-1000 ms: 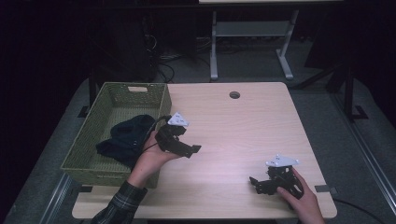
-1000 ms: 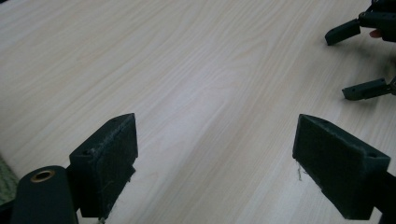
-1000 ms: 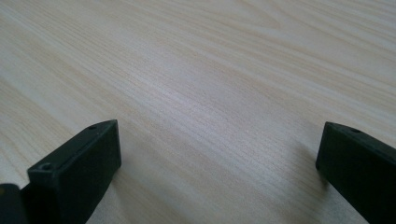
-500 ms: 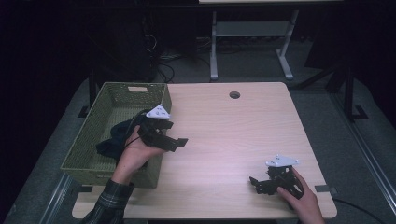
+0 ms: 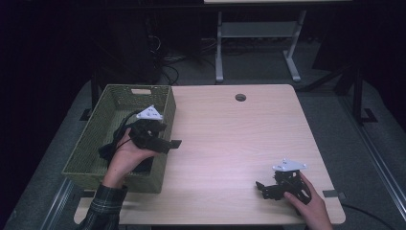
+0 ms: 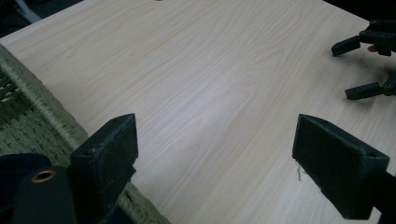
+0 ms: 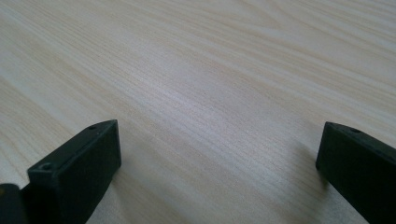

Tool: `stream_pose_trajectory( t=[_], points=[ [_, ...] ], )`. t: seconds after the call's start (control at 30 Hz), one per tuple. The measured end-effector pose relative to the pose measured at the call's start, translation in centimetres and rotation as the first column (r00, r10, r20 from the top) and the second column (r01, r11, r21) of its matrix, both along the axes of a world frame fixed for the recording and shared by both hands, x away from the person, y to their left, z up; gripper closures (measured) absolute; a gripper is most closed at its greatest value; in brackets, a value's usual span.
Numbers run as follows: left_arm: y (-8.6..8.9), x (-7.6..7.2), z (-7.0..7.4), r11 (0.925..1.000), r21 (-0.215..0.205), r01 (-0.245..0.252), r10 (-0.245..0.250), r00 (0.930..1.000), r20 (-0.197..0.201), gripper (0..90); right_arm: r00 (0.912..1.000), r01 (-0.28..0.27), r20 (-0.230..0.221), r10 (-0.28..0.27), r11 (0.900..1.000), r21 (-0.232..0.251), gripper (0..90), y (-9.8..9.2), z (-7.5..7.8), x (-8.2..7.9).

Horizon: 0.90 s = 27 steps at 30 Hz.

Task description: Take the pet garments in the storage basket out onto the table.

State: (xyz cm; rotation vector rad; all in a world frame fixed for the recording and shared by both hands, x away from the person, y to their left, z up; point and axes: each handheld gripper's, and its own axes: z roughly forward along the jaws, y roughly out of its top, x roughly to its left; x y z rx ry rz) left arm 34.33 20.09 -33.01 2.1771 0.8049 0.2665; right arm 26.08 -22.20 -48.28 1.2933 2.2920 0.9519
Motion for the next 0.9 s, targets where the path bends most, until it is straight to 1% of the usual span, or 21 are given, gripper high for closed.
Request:
stream_pose_trajectory(
  t=[0.03,0.17,0.37,0.47,0.53,0.83,0.9],
  points=[
    [0.2,0.0,0.0,1.0,-0.003,-0.004,0.004,1.0,-0.001,13.8,1.0,0.0,0.0,0.0,1.0,0.0,0.0,0.0,0.0,0.0],
    [1.0,0.1,0.1,0.9998,0.009,-0.016,0.016,0.9999,-0.001,13.8,1.0,0.0,0.0,0.0,1.0,0.0,0.0,0.0,0.0,0.0],
    [2.5,0.1,0.3,0.999,0.005,-0.045,0.045,0.999,0.009,14.4,1.0,0.001,-0.002,-0.001,1.0,0.001,0.0,0.0,0.0,0.0],
    [3.2,0.2,0.3,0.9981,0.024,-0.056,0.056,0.9983,0.015,14.8,1.0,0.0,0.0,0.0,1.0,0.0,0.0,0.0,0.0,0.0],
    [3.7,0.2,0.3,0.997,0.021,-0.074,0.074,0.9971,0.018,14.8,1.0,0.001,-0.002,-0.001,1.0,0.001,0.0,0.0,0.0,0.0],
    [6.0,0.1,0.8,0.9931,0.021,-0.115,0.115,0.993,0.027,14.9,1.0,0.0,0.001,0.0,1.0,-0.001,0.0,0.0,0.0,0.0],
    [6.5,0.2,0.8,0.9916,0.033,-0.125,0.124,0.9919,0.028,15.0,1.0,-0.001,0.002,0.001,1.0,-0.001,0.0,0.0,0.0,0.0]
  ],
)
